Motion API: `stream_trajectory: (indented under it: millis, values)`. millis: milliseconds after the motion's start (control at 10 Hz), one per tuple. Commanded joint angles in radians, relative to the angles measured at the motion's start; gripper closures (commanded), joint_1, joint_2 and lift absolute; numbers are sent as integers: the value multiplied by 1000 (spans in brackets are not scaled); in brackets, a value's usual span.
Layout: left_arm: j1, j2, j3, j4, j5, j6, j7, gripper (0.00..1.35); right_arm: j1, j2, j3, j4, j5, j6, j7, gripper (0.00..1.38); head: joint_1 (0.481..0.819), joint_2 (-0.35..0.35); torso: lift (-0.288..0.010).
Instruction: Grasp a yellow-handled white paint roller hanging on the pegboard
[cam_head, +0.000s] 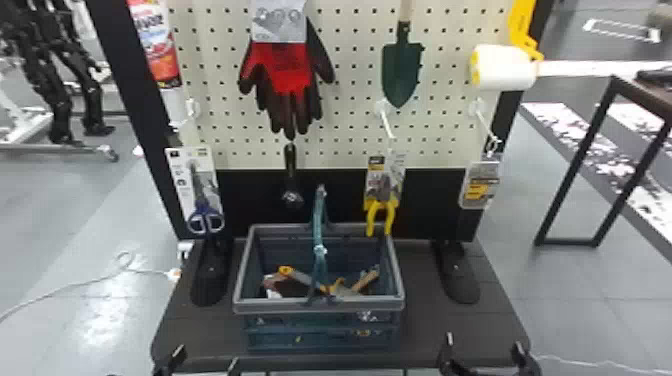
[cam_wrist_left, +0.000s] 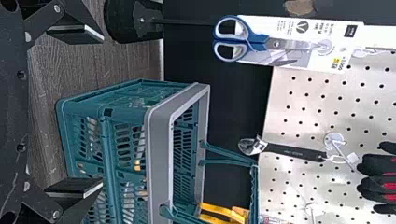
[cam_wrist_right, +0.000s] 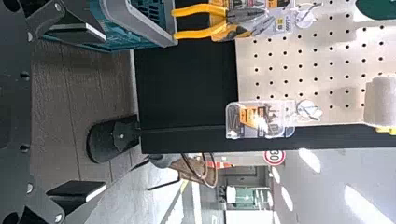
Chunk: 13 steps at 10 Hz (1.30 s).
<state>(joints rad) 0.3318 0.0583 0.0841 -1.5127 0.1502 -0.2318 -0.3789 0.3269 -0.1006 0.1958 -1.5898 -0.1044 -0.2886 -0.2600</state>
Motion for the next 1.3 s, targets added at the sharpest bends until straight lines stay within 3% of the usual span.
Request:
stream_trajectory:
  millis: [0, 200, 600, 900, 1000, 1200]
  values:
    - [1, 0, -1, 0, 0, 2, 0, 209, 0, -14, -35, -87, 5, 83, 16, 159, 549, 0, -100]
    - [3, 2, -1, 0, 3, 3, 0, 209, -20, -10, -107, -190, 20, 189, 102, 170, 549, 0, -100]
    - [-2, 6, -10, 0, 2, 14, 0, 209, -183, 36, -325, -334, 64, 459, 412, 183, 549, 0, -100]
    - [-4, 6, -15, 0, 2, 26, 0, 209, -341, 38, -460, -387, 126, 626, 604, 182, 549, 0, -100]
    - [-8, 8, -18, 0, 2, 32, 0, 209, -402, 22, -480, -387, 146, 664, 644, 182, 549, 0, -100]
    - [-25, 15, -34, 0, -3, 51, 0, 209, -519, -94, -464, -368, 106, 724, 674, 183, 549, 0, -100]
